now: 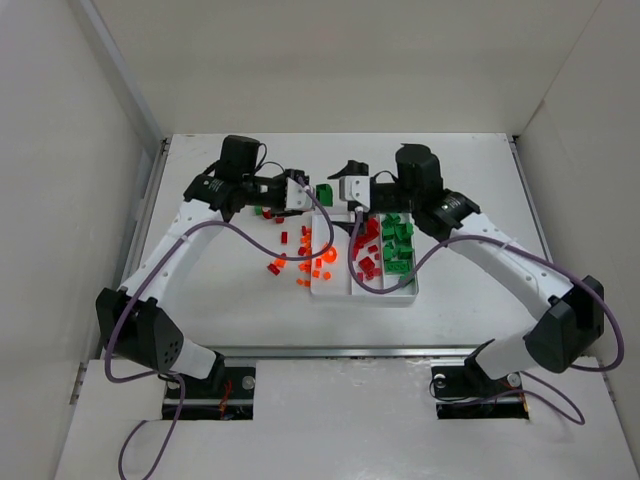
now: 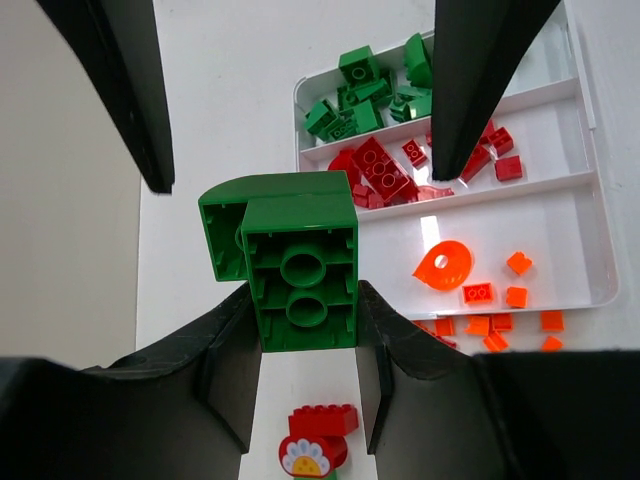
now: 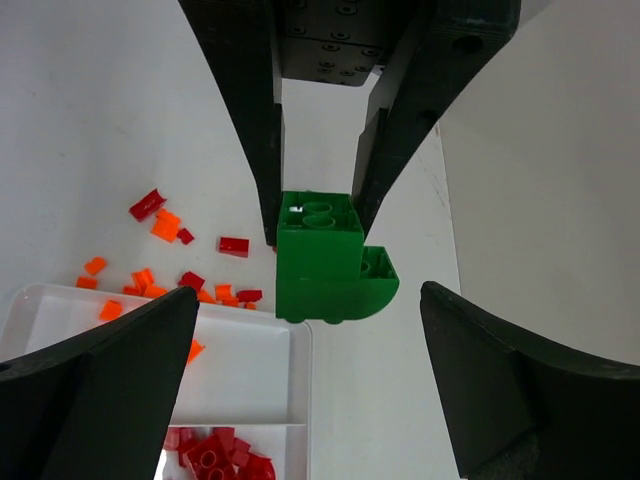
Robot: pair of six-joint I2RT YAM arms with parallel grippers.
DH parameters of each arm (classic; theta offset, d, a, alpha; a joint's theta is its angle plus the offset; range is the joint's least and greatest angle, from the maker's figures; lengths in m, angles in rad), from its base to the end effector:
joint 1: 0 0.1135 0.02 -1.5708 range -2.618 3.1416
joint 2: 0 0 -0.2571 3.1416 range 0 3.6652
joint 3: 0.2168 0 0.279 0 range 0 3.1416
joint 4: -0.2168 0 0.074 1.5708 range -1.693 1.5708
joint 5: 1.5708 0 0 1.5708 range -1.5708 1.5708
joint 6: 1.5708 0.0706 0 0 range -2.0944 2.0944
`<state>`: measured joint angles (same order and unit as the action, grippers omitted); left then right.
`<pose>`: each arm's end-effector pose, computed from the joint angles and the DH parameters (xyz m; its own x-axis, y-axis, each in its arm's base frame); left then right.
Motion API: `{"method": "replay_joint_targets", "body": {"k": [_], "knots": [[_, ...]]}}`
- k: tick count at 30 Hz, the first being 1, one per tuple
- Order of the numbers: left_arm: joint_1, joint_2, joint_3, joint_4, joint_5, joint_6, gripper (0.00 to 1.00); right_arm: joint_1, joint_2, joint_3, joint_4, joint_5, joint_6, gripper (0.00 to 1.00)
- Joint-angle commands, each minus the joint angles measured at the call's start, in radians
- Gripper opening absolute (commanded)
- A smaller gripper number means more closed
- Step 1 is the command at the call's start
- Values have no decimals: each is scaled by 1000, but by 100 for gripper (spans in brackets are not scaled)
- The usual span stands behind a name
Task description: Sort the legos into containers by color
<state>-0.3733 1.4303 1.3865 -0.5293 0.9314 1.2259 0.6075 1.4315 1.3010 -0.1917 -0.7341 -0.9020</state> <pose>0.3112 -0.1827 0.3531 0.6249 0.3583 -0.6936 0.7610 -0.0814 0.6436 0.2868 0.2570 0.3521 0.5806 -0.3058 -0.7546 -0.7903 0.0113 -0.6127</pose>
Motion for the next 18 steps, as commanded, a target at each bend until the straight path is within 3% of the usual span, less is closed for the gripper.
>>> {"method": "replay_joint_targets", "body": {"k": [1, 10, 18], "knots": [[-4, 1, 57, -28, 75, 29, 0, 15, 29, 58, 55, -44, -29, 97], [-4, 10, 57, -37, 75, 29, 0, 26, 96, 118, 64, -1, -38, 93], [-4, 10, 66, -37, 75, 29, 0, 26, 96, 118, 74, 19, -38, 64]]}}
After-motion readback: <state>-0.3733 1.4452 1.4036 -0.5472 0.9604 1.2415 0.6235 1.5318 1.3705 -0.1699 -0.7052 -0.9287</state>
